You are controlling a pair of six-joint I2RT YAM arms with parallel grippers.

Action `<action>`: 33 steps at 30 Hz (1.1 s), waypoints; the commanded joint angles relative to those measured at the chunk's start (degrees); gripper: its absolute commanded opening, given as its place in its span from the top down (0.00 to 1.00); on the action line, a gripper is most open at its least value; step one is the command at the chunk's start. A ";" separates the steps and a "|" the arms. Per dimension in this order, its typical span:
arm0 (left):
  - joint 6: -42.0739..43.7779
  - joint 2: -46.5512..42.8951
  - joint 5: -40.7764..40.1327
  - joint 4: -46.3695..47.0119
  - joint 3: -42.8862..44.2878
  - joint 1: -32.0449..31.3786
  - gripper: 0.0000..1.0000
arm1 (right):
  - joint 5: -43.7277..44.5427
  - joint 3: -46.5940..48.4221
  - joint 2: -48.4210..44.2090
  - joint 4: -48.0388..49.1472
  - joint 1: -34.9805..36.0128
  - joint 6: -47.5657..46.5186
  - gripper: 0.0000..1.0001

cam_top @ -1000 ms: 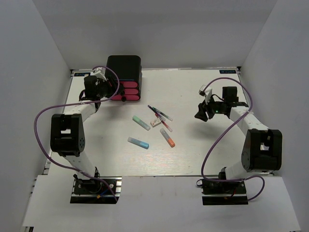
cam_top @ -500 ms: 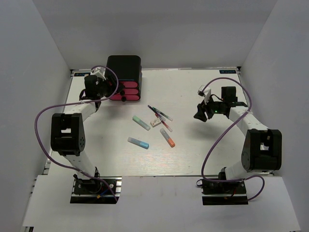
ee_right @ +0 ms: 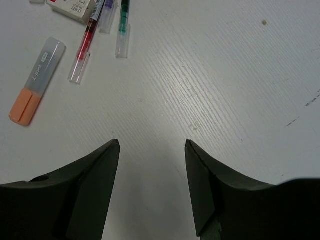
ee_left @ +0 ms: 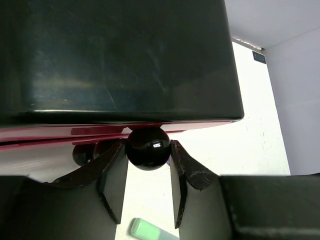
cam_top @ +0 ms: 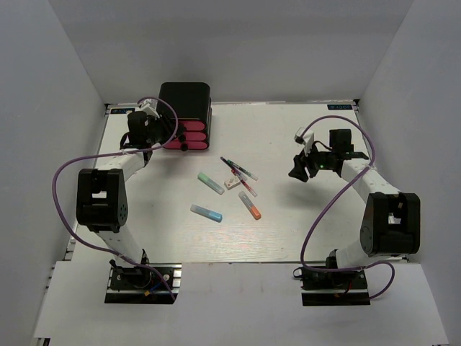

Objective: Sort the stationery into containers
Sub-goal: Open the drawer in the storage box.

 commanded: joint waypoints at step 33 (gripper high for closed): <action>5.45 -27.04 -1.36 -7.02 -22.72 -0.13 0.06 | 14.19 8.63 11.70 13.53 29.82 14.35 0.35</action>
